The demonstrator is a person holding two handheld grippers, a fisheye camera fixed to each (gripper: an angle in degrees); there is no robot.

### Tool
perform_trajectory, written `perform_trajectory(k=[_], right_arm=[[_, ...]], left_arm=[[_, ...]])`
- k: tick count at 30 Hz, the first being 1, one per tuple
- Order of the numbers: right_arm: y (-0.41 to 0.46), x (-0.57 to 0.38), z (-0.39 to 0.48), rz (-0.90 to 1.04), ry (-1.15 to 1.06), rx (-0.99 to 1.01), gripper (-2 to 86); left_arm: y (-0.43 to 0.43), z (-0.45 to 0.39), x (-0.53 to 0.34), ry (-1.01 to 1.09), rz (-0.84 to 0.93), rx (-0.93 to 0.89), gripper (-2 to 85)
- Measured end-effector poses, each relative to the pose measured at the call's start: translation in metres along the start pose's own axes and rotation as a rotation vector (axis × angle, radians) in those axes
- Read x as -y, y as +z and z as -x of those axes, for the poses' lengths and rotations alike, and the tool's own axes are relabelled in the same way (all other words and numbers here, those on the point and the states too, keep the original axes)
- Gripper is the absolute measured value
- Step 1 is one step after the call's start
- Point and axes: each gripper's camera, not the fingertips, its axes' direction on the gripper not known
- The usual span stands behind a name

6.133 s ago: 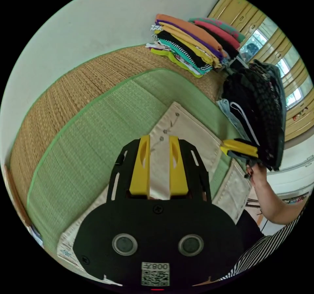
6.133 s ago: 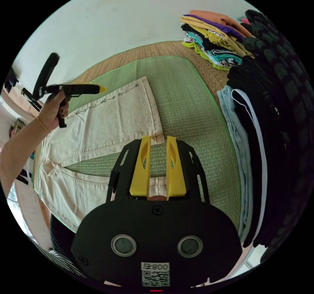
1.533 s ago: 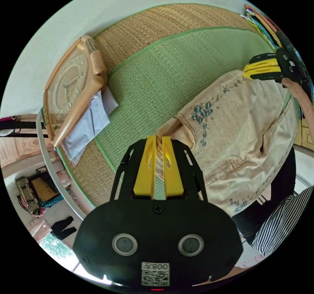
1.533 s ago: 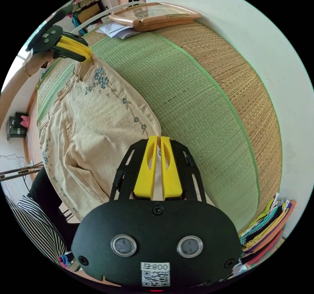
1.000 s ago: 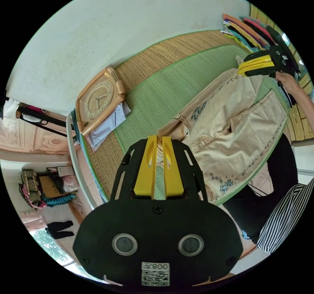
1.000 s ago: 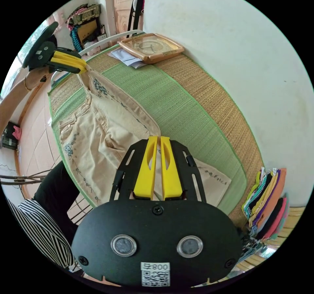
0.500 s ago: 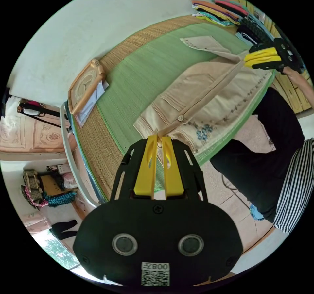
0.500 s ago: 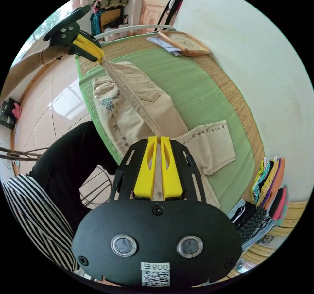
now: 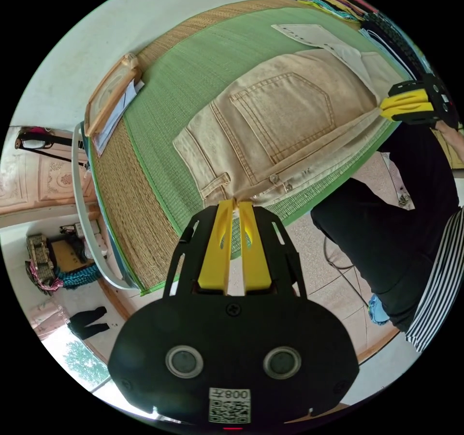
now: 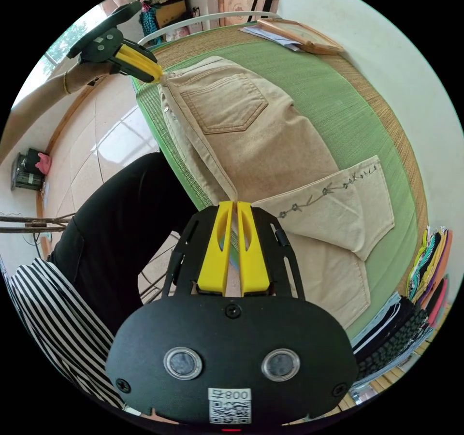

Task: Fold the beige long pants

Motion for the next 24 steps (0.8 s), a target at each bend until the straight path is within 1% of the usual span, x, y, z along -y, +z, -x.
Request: perform_trajectory(k=[6, 15, 21, 24], right_arm=[[0.027, -0.011, -0.009, 0.033, 0.047, 0.084, 1.8], [0.034, -0.032, -0.016, 0.007, 0.049, 0.116, 2.0], [0.049, -0.044, -0.028, 0.003, 0.08, 0.141, 2.0], [0.054, -0.05, -0.034, -0.004, 0.091, 0.147, 2.1]], left_arm=[[0.037, -0.014, 0.008, 0.011, 0.05, -0.013, 0.9], [0.07, -0.012, 0.002, -0.06, 0.002, -0.09, 1.0], [0.088, -0.002, -0.01, -0.168, -0.067, -0.201, 0.8], [0.092, 0.009, -0.024, -0.262, -0.116, -0.269, 0.7]])
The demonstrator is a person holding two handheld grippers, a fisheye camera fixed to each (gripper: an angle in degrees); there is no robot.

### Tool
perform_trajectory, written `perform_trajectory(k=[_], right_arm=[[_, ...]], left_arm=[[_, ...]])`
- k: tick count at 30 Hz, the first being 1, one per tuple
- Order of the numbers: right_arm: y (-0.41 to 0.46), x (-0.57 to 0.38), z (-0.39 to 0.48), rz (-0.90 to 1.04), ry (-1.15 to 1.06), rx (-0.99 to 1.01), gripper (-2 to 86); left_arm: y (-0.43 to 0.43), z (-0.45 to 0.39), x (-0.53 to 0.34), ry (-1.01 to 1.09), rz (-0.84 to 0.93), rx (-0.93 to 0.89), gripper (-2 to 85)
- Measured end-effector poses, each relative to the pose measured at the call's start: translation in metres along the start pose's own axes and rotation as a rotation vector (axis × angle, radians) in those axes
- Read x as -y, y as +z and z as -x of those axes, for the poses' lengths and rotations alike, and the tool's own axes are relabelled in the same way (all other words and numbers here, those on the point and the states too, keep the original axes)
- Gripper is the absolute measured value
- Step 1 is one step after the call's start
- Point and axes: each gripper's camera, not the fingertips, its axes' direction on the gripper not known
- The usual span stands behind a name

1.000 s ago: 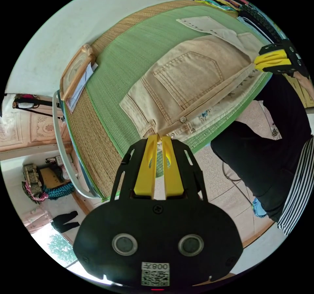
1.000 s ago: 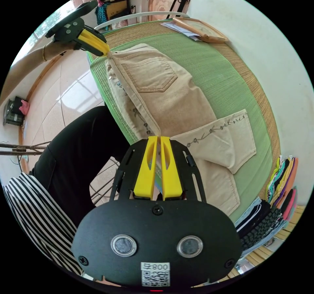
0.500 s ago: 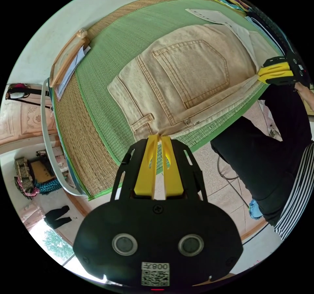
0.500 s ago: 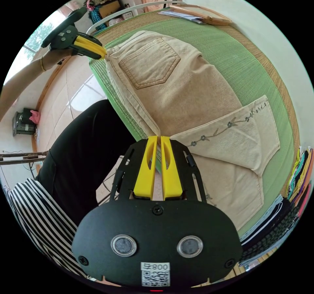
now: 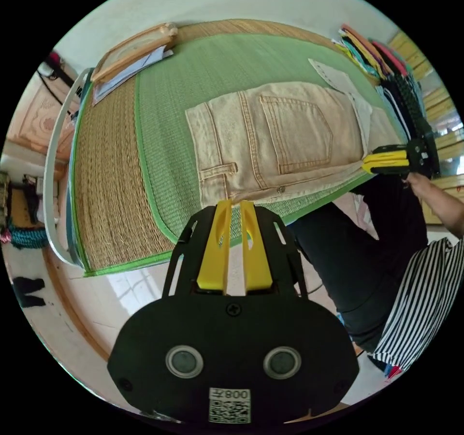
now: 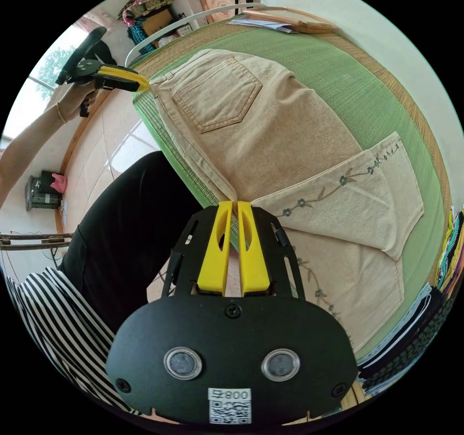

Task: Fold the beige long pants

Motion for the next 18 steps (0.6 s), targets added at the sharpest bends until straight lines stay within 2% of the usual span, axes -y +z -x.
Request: perform_trajectory(k=[5, 8, 10, 13, 18], right_arm=[[0.008, -0.01, -0.014, -0.012, 0.009, 0.007, 2.2], [0.012, -0.015, -0.024, -0.015, 0.022, 0.019, 2.3], [0.014, -0.019, -0.03, -0.017, 0.031, 0.027, 2.3], [0.015, -0.027, -0.041, -0.03, 0.05, 0.049, 2.3], [-0.001, -0.05, -0.065, -0.13, 0.084, 0.143, 1.4]], left_arm=[[-0.003, 0.012, -0.024, -0.158, -0.167, -0.128, 0.4], [0.008, 0.001, -0.023, -0.177, -0.236, -0.246, 0.3], [0.023, -0.008, -0.015, -0.179, -0.224, -0.3, 0.2], [0.05, -0.019, 0.0, -0.184, -0.125, -0.25, 0.2], [0.055, -0.016, 0.01, -0.179, -0.1, -0.251, 0.1]])
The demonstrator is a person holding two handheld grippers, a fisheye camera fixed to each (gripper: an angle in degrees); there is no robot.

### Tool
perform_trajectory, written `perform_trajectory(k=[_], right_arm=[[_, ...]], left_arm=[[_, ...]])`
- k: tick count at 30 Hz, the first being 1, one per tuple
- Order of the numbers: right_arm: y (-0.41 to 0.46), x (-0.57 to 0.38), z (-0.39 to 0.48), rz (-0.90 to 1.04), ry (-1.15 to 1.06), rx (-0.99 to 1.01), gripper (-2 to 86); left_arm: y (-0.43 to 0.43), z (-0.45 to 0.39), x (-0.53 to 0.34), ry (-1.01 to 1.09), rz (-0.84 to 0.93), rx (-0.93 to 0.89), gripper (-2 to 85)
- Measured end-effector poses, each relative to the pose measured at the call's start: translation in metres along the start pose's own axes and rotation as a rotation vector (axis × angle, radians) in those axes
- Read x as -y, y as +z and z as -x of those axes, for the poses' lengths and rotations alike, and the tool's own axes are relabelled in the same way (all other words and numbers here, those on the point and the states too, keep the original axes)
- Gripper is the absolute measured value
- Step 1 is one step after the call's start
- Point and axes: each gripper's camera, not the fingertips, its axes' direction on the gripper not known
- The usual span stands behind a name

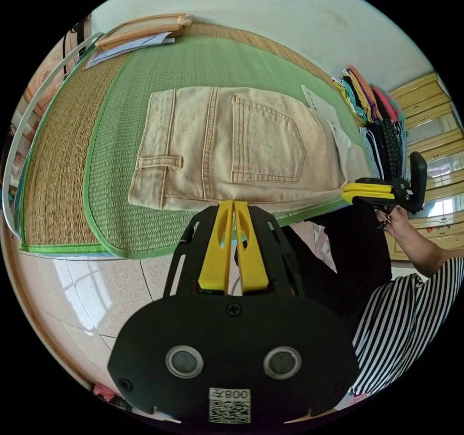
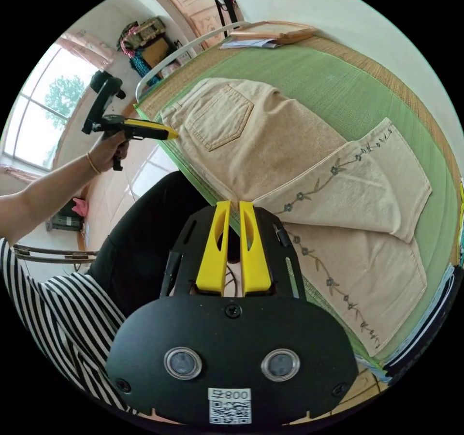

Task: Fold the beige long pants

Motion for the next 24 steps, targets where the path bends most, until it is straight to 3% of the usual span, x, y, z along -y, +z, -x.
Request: perform_trajectory(k=[6, 11, 17, 24], right_arm=[[-0.012, -0.025, -0.061, -0.085, 0.145, 0.098, 0.3], [0.02, -0.028, -0.115, -0.022, 0.238, -0.007, 0.3], [0.031, -0.04, -0.143, -0.005, 0.247, 0.049, 0.5], [-0.026, -0.027, -0.199, -0.186, 0.29, 0.046, 3.7]], left_arm=[[-0.01, -0.017, 0.012, 0.053, -0.011, 0.055, 0.2], [-0.011, -0.067, 0.037, 0.214, -0.062, -0.114, 0.7], [0.009, -0.122, 0.09, 0.304, -0.053, -0.254, 2.7], [0.022, -0.141, 0.149, 0.26, 0.002, -0.287, 5.4]])
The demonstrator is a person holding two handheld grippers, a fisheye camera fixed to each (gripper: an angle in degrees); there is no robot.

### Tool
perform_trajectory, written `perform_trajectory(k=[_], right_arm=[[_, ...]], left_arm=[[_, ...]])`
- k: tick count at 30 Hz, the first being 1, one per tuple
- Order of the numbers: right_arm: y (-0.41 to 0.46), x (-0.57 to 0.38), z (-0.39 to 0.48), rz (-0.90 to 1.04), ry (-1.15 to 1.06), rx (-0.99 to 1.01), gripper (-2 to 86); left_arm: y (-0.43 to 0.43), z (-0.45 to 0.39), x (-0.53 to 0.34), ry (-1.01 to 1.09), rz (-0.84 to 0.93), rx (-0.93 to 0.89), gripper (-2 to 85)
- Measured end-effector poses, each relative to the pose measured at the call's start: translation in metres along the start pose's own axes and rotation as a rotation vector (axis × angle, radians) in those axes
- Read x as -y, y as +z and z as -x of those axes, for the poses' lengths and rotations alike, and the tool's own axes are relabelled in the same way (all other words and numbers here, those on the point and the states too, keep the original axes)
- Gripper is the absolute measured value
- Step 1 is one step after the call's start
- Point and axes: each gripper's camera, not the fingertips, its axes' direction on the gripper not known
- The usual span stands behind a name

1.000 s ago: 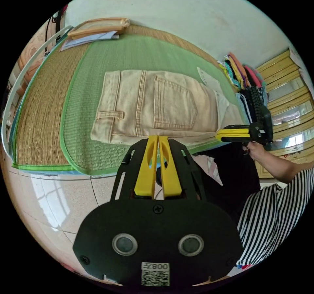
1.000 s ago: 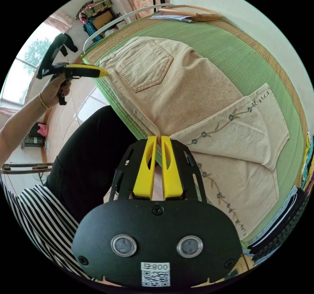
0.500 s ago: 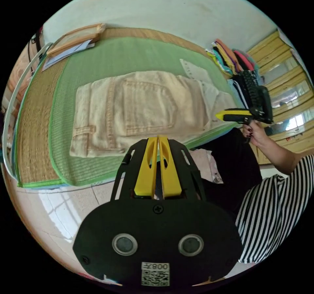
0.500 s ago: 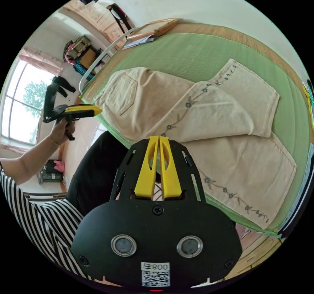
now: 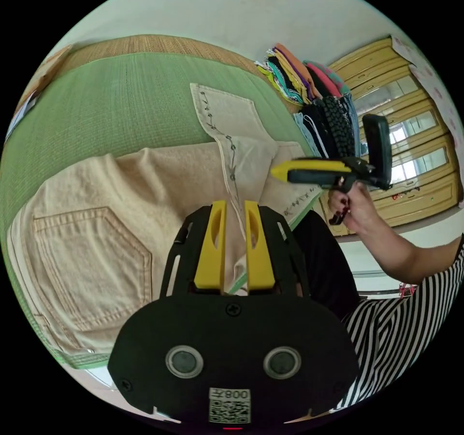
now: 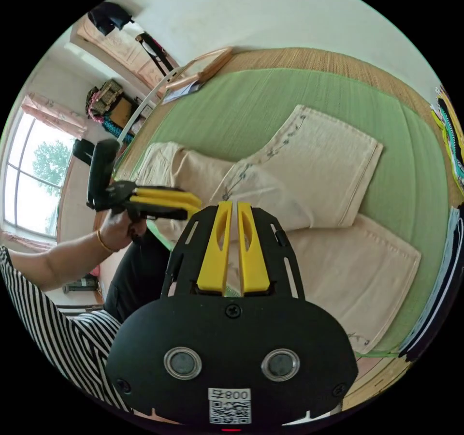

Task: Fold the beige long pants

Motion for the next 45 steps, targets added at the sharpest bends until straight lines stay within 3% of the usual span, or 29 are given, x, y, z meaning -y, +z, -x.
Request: perform_trajectory(k=[11, 24, 31, 36, 41, 45], right_arm=[[0.054, 0.159, -0.064, 0.114, 0.056, -0.255, 7.4], [0.105, 0.166, -0.083, 0.205, 0.066, -0.428, 8.2], [0.07, 0.117, -0.12, 0.194, 0.095, -0.327, 2.5], [-0.033, 0.044, -0.157, -0.005, 0.121, -0.187, 1.8], [-0.179, -0.115, -0.213, -0.293, 0.183, -0.044, 1.6], [-0.229, -0.25, -0.26, -0.426, 0.299, 0.062, 1.6]], left_arm=[[-0.009, -0.019, 0.042, 0.0, 0.082, -0.085, 5.2], [-0.052, -0.073, 0.073, 0.108, 0.115, -0.078, 4.6], [-0.091, -0.109, 0.079, 0.097, 0.093, -0.089, 2.2], [-0.127, -0.147, 0.081, 0.129, 0.058, -0.09, 1.4], [-0.172, -0.211, 0.086, 0.255, 0.02, -0.032, 1.0], [-0.188, -0.261, 0.087, 0.354, 0.04, 0.058, 1.0]])
